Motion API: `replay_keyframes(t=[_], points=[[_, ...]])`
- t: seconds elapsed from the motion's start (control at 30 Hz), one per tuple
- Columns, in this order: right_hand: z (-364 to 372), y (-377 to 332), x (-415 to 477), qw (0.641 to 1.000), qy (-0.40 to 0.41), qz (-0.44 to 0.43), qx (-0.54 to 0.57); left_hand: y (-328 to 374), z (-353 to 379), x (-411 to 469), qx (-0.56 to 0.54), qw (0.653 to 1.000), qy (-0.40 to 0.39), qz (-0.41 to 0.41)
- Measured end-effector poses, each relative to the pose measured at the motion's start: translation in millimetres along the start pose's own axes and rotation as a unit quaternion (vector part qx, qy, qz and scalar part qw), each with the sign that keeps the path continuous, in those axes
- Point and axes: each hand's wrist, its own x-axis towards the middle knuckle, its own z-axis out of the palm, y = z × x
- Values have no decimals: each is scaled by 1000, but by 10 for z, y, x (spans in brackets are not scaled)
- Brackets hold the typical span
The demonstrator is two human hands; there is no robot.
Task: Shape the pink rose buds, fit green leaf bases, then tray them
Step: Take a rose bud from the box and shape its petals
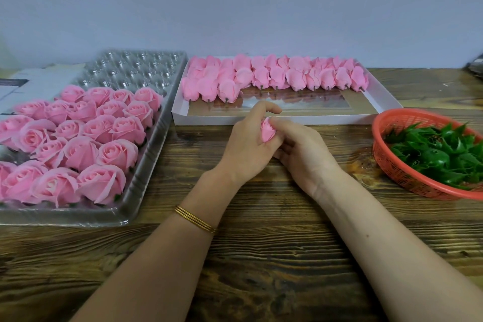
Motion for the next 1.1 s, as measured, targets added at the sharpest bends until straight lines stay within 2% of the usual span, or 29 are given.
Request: replay_keyframes(t=[1.1], points=[[-32,13,17,1000,-15,3,0,18,7,-32,-3,1000,-1,-3]])
